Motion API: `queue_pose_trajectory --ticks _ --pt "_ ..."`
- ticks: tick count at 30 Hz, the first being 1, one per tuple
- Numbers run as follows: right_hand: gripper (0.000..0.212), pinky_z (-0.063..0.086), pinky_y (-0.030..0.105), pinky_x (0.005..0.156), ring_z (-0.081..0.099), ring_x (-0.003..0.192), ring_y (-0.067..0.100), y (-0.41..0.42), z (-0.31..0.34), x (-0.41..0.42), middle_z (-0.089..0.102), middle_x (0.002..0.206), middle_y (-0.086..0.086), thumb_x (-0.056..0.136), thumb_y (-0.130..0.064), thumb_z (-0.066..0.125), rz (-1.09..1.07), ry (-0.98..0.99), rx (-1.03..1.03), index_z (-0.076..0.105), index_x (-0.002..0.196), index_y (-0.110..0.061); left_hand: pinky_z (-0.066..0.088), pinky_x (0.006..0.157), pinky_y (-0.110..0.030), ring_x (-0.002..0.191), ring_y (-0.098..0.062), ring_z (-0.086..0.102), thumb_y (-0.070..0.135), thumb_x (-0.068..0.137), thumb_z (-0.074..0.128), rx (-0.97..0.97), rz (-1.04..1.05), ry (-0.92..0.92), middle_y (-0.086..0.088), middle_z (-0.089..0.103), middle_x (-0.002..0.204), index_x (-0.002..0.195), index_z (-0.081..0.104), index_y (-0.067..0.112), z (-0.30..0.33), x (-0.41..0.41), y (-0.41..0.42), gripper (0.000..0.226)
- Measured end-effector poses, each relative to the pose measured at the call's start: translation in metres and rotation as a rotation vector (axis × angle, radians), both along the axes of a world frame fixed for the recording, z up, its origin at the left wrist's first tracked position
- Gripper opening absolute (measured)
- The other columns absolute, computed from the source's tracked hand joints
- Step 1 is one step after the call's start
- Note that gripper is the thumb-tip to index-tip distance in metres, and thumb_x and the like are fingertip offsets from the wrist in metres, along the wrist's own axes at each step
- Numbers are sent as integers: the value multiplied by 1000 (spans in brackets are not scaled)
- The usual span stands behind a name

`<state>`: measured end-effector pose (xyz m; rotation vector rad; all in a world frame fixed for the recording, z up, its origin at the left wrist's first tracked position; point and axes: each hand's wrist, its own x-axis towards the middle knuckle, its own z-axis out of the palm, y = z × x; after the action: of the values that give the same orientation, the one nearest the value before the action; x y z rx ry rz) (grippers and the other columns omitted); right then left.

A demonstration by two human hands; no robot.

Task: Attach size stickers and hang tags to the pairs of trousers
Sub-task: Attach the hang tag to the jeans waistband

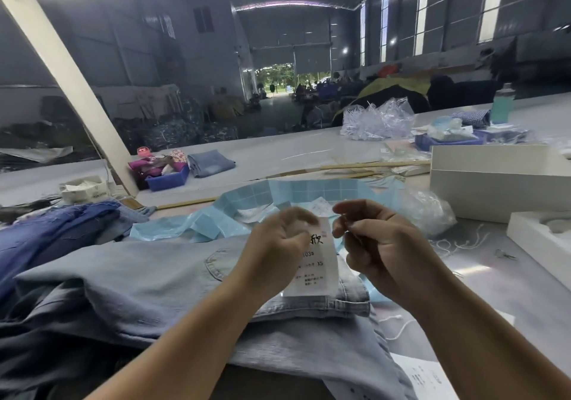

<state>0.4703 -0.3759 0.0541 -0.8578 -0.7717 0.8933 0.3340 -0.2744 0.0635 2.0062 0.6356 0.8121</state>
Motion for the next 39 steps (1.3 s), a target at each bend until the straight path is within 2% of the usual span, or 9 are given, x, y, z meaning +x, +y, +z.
queue_pose_trajectory --ticks 3,8,11,15,19,23,27,33,39 --pt "30 19 20 40 29 39 12 -2 7 -2 56 66 15 88 13 36 55 -5 28 57 100 -5 45 54 -19 60 -2 56 26 73 47 -57 -93 38 10 65 65 69 72 30 10 0 -11 26" --pt "25 30 17 39 38 40 9 -5 13 -12 58 64 10 78 3 49 119 -181 -40 52 102 -6 53 68 -40 71 -21 67 49 87 52 -273 -250 21 -5 67 71 68 68 22 21 -1 -14 37" --pt "27 29 18 39 38 45 11 -6 14 -15 58 60 7 74 -1 48 101 -304 -100 50 100 -7 52 67 -39 65 -22 65 36 94 62 -272 -210 -54 -5 65 64 63 69 20 17 2 -14 35" --pt "26 33 15 40 43 41 5 -10 10 -11 63 59 4 91 11 44 61 -390 -160 47 107 -10 55 62 -30 62 -21 65 11 93 64 -252 -153 -128 -10 68 66 78 73 10 13 2 -11 18" --pt "20 34 23 40 41 44 16 -12 5 -3 66 67 14 86 9 50 18 -379 -145 54 98 -7 53 57 -23 62 -12 66 15 93 65 -305 68 -158 0 70 70 79 73 15 9 3 1 16" --pt "25 42 26 43 47 50 20 -14 -2 2 67 74 17 75 6 51 75 -269 -109 72 76 -7 49 49 -16 58 -8 66 19 94 63 -341 177 -167 -5 71 75 80 72 15 3 5 5 17" --pt "40 49 28 48 56 53 22 -17 -11 1 71 85 20 64 4 44 211 -185 -90 76 85 -6 48 46 -16 65 -14 66 22 96 61 -310 259 -150 -6 73 78 83 72 16 0 6 9 17" --pt "40 53 30 49 67 64 29 -17 -17 -3 72 92 23 81 16 46 183 -263 -66 76 91 -8 51 69 -38 76 -27 65 23 96 60 -408 206 -105 -7 72 76 81 71 15 -1 8 14 20" --pt "30 55 30 49 67 60 26 -17 -14 -5 74 84 15 93 6 52 -40 -359 -58 75 86 -11 51 63 -31 82 -26 64 19 99 53 -376 189 -62 -3 71 81 89 69 20 -7 8 20 19"
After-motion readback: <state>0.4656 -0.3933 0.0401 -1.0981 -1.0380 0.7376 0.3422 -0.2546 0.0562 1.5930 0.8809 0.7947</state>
